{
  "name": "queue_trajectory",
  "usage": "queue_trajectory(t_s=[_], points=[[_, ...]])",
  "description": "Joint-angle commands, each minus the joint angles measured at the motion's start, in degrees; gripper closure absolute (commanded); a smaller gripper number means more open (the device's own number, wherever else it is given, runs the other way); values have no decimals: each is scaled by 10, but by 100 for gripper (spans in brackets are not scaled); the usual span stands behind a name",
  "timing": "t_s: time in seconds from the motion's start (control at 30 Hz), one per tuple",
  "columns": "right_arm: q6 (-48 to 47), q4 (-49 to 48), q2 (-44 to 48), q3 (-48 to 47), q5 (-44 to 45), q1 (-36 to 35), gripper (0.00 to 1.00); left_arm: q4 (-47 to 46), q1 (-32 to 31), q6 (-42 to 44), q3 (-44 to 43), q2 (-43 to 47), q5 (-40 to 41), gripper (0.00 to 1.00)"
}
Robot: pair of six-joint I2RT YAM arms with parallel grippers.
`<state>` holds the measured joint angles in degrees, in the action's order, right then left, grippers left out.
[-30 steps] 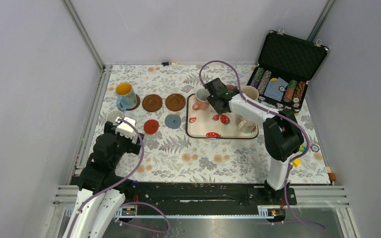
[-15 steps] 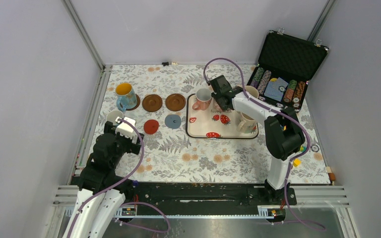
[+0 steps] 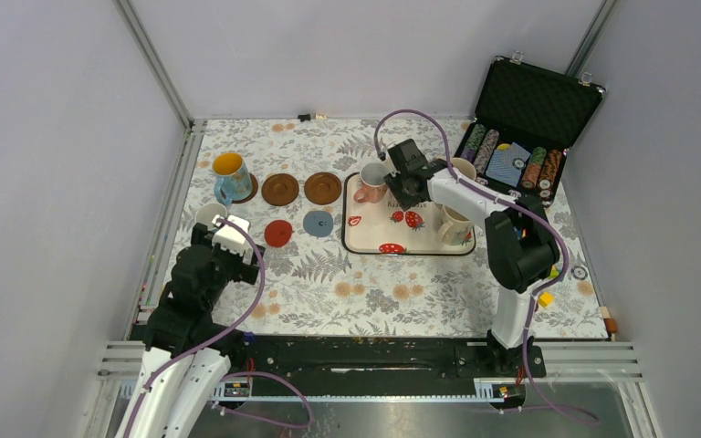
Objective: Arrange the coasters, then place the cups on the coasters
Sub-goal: Pick up the cup from the tray.
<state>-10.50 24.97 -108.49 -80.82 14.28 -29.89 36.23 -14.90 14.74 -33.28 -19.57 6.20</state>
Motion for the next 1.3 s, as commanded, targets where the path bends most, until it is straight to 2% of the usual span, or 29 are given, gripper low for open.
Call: queue_trajectory(t_s=[0.0,0.27,0.5,0.8,1.0,1.27], points=[[9,5,-8,-14,-38,6,56,-35,4,-7,0,3,-4,1],[10,8,-9,-14,-35,6,99,-37,6,-7,1,0,4,1],[19,11,-13,-16,-14,8,100,-47,18,-9,7,-26,27,1],[21,12,-5,-14,-12,11,100,-47,18,-8,6,-32,17,1],[35,12,51,0,-55,11,100,-46,19,-8,7,-19,12,1],[36,13,128,-5,-69,11,100,-47,20,-8,7,-18,13,1]])
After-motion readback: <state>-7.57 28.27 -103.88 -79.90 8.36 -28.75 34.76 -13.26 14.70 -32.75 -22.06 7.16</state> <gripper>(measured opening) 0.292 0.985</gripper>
